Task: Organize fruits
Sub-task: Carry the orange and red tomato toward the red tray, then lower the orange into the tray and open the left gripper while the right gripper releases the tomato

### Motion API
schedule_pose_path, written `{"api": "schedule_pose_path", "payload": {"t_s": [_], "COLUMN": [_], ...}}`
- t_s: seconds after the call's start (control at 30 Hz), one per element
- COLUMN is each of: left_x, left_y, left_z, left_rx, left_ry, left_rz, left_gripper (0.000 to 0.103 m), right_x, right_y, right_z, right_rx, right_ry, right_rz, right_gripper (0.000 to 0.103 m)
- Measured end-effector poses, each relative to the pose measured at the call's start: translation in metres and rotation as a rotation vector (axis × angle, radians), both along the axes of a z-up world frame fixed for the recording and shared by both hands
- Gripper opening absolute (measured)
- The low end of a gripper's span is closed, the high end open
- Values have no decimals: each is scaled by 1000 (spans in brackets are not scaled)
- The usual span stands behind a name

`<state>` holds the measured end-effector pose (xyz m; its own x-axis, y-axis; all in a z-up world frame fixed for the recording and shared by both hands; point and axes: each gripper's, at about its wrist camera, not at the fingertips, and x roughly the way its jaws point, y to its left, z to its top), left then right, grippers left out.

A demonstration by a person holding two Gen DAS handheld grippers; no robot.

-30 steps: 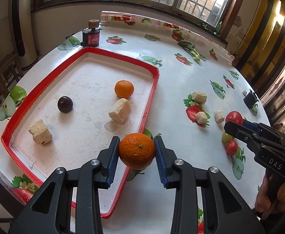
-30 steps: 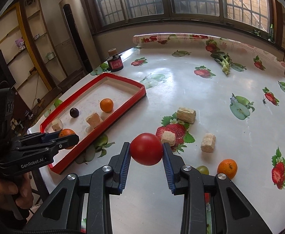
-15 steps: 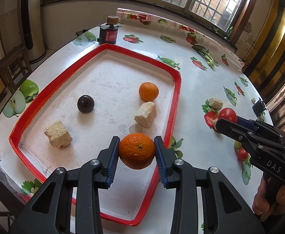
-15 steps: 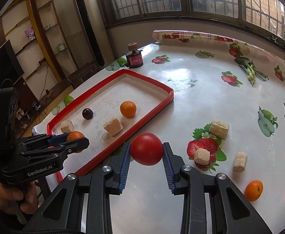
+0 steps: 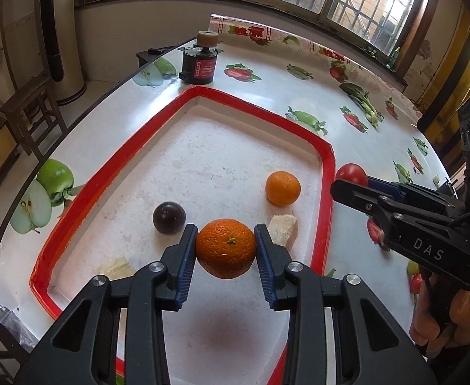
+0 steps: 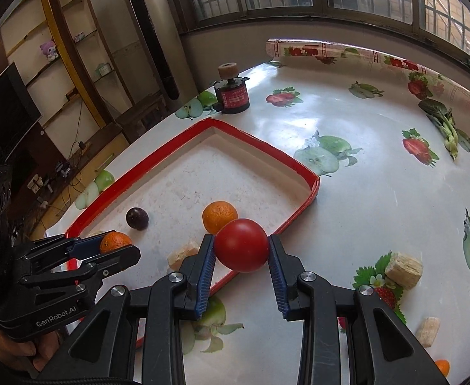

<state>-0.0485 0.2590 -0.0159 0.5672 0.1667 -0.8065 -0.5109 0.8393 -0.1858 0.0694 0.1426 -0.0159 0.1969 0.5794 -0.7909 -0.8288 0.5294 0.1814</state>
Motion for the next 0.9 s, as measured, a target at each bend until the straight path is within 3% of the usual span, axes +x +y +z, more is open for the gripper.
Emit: {"api": "schedule_pose_path", "payload": {"t_s": [0.4, 0.9], "left_x": [52, 63], "left_y": [48, 56], "left_z": [-7, -28], "left_rx": [29, 1], "left_ry": [60, 130], "left_rz": [49, 60], "left_gripper": [33, 36], "right_x": [38, 47], "right_y": [52, 65], "right_z": [-14, -40], "right_rx": [-38, -86], "right_ry": [20, 50], "right_rz": [4, 10], "right_gripper": [33, 35]}}
